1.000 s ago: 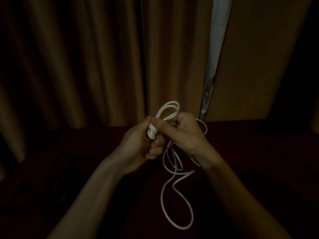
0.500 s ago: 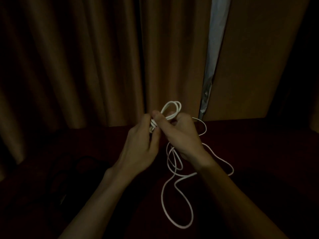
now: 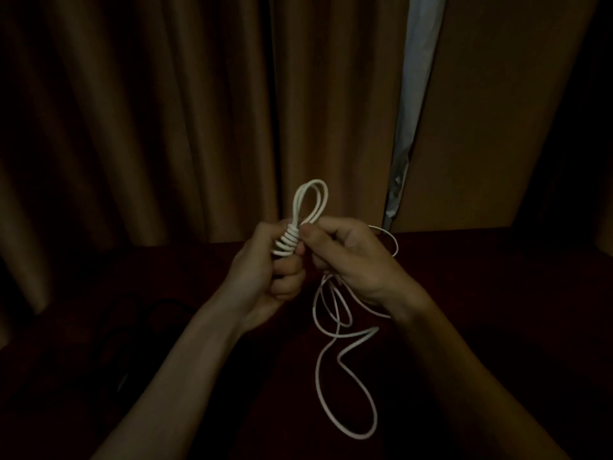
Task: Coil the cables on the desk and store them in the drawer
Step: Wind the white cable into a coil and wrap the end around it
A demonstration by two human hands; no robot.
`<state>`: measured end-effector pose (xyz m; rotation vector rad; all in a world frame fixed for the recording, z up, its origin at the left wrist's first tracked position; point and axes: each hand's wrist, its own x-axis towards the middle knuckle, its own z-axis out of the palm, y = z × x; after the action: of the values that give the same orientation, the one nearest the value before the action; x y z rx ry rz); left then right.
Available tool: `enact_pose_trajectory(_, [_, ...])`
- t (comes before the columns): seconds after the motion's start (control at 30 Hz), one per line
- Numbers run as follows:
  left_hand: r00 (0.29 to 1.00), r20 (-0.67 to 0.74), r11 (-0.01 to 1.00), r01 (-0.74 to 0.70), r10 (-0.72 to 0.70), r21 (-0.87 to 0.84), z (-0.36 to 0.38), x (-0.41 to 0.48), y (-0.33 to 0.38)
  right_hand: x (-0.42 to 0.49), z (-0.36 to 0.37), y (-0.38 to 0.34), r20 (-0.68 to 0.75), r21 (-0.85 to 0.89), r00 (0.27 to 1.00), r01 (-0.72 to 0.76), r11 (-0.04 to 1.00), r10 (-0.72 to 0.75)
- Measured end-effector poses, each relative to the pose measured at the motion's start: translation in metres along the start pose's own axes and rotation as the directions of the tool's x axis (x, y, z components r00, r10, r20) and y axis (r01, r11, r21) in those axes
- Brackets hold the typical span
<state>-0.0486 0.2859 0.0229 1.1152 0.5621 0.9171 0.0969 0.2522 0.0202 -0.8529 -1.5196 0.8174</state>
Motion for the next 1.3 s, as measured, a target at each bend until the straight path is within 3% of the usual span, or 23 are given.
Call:
enact_pose_trajectory(0.1, [0.999, 0.032, 0.998, -0.023, 0.021, 0.061, 0.004, -0.003, -0.002, 0.001, 0.004, -0.001, -0.072, -0.013, 0.997, 0.025, 1.000, -0.025])
enact_pose_trajectory(0.23, [0.993, -0.019, 0.946, -0.103, 0.115, 0.307, -0.002, 0.009, -0.009, 0.001, 0.008, 0.001, -0.152, 0.091, 0.988, 0.010, 0.996, 0.004])
enact_pose_trajectory(0.33, [0.948, -0.063, 0.863, -0.255, 0.312, 0.436, -0.006, 0.010, -0.013, 0.003, 0.009, 0.002, -0.265, 0.098, 0.964, 0.003, 0.995, 0.023])
enact_pose_trajectory(0.43, [0.844, 0.017, 0.656, -0.430, 0.536, 0.621, -0.010, 0.007, -0.018, 0.007, 0.010, 0.007, -0.376, 0.033, 0.926, -0.018, 0.999, 0.029])
enact_pose_trajectory(0.6, [0.684, 0.294, 0.192, -0.539, 0.667, 0.820, -0.018, 0.004, -0.014, 0.008, 0.012, 0.014, -0.434, 0.040, 0.898, -0.052, 0.998, 0.065])
enact_pose_trajectory(0.7, [0.643, 0.401, 0.067, -0.576, 0.653, 0.815, -0.023, 0.007, -0.016, 0.006, 0.015, 0.012, -0.440, 0.077, 0.895, -0.043, 0.996, 0.073])
enact_pose_trajectory(0.8, [0.647, 0.369, 0.036, -0.522, 0.667, 0.852, -0.026, 0.011, -0.024, 0.006, 0.017, 0.013, -0.401, 0.050, 0.911, -0.081, 0.995, 0.095])
enact_pose_trajectory(0.87, [0.636, 0.334, 0.048, -0.505, 0.695, 0.862, -0.027, 0.011, -0.026, 0.006, 0.016, 0.012, -0.323, 0.017, 0.941, -0.097, 0.995, 0.097])
enact_pose_trajectory(0.93, [0.632, 0.247, 0.123, -0.483, 0.735, 0.867, -0.027, 0.009, -0.021, 0.005, 0.012, 0.010, -0.180, -0.006, 0.980, -0.089, 0.996, 0.087])
enact_pose_trajectory(1.07, [0.706, -0.024, 0.462, -0.437, 0.707, 0.771, -0.021, 0.009, -0.014, 0.003, 0.005, 0.009, -0.008, 0.035, 0.997, -0.081, 0.996, 0.081])
enact_pose_trajectory(1.13, [0.794, -0.136, 0.695, -0.418, 0.592, 0.585, -0.011, 0.009, -0.011, 0.004, 0.004, 0.011, -0.037, 0.066, 0.997, -0.060, 0.996, 0.062])
enact_pose_trajectory(1.2, [0.916, -0.185, 0.914, -0.300, 0.356, 0.274, -0.003, 0.008, -0.004, 0.004, 0.002, 0.013, -0.085, 0.073, 0.996, -0.021, 0.997, 0.027])
enact_pose_trajectory(1.23, [0.966, -0.143, 0.971, -0.198, 0.216, 0.130, 0.000, 0.006, 0.000, 0.003, 0.002, 0.012, -0.089, 0.080, 0.996, -0.006, 0.997, 0.014])
enact_pose_trajectory(1.3, [1.000, 0.007, 0.999, -0.007, 0.008, -0.050, 0.001, 0.002, 0.006, 0.002, 0.004, 0.011, -0.064, 0.103, 0.998, 0.018, 0.995, -0.011])
